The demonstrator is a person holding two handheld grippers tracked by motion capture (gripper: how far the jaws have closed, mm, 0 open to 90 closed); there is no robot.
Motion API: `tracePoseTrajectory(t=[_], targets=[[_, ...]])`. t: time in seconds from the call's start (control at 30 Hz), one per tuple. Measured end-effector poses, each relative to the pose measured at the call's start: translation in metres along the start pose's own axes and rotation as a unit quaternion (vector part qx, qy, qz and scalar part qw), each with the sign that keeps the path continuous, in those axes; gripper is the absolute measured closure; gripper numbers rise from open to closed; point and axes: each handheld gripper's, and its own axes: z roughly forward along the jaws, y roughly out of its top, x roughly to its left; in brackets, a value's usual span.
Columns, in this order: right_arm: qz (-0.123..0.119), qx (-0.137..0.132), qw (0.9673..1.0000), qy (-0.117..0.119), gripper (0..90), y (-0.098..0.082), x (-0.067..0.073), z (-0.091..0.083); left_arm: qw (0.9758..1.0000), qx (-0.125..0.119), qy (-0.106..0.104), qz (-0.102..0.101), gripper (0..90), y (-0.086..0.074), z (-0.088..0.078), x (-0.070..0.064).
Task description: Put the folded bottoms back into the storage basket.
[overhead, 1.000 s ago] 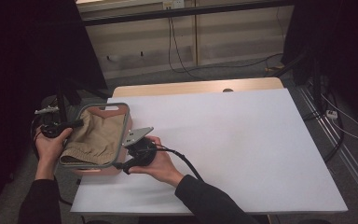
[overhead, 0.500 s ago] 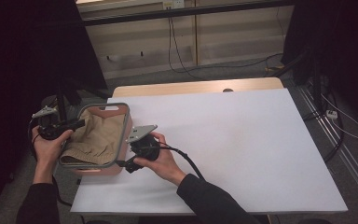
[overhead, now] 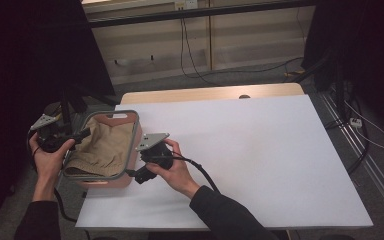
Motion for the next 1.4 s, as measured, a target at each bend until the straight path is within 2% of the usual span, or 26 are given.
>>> tracePoseTrajectory(t=[0.17,0.3,0.4,0.47,0.57,0.7,0.8,1.0,1.03,1.17,1.23,1.27,1.37,1.4], targets=[[0.004,-0.001,1.0,-0.005,4.2,-0.001,-0.001,-0.001,0.9999,-0.012,-0.005,0.004,3.8,-0.003,-0.008,-0.002],[0.005,-0.001,0.9999,-0.011,4.0,-0.002,-0.001,-0.001,0.9999,-0.011,0.0,0.004,4.3,-0.005,-0.018,-0.007],[0.004,-0.001,0.9998,-0.017,3.8,-0.003,0.001,-0.001,0.9998,-0.01,-0.009,0.015,5.8,-0.005,-0.027,-0.012],[0.001,0.003,0.9999,-0.015,4.4,-0.003,0.003,-0.002,0.9993,-0.027,-0.025,0.007,6.5,-0.006,-0.035,-0.017],[0.006,0.005,0.9999,-0.013,4.4,-0.004,0.003,-0.004,0.9989,-0.04,-0.021,0.009,6.5,-0.008,-0.042,-0.022],[0.004,0.0,0.9997,-0.025,5.0,-0.004,0.004,-0.007,0.999,-0.035,-0.027,0.011,6.5,-0.011,-0.044,-0.028],[0.001,-0.006,0.9996,-0.028,5.1,-0.005,0.005,-0.012,0.9992,-0.024,-0.024,0.022,6.5,-0.015,-0.049,-0.035],[-0.003,-0.004,0.9995,-0.033,5.1,-0.009,0.008,-0.017,0.9989,-0.027,-0.027,0.026,6.5,-0.02,-0.058,-0.045],[-0.003,-0.004,0.9995,-0.032,5.1,-0.011,0.009,-0.02,0.9985,-0.03,-0.037,0.025,6.5,-0.022,-0.061,-0.048],[-0.005,-0.001,0.9994,-0.033,5.0,-0.015,0.01,-0.024,0.9986,-0.031,-0.03,0.03,6.5,-0.025,-0.066,-0.051],[-0.007,0.0,0.9994,-0.034,4.0,-0.019,0.011,-0.03,0.9985,-0.034,-0.035,0.026,6.4,-0.029,-0.07,-0.052],[-0.006,-0.002,0.9993,-0.036,3.3,-0.021,0.01,-0.032,0.9981,-0.038,-0.047,0.005,6.4,-0.033,-0.072,-0.055],[-0.005,-0.002,0.9993,-0.038,3.6,-0.024,0.01,-0.035,0.9985,-0.038,-0.038,0.008,6.3,-0.035,-0.075,-0.06],[-0.004,-0.003,0.9991,-0.043,3.7,-0.026,0.009,-0.039,0.9983,-0.038,-0.043,0.015,6.3,-0.037,-0.077,-0.064]])
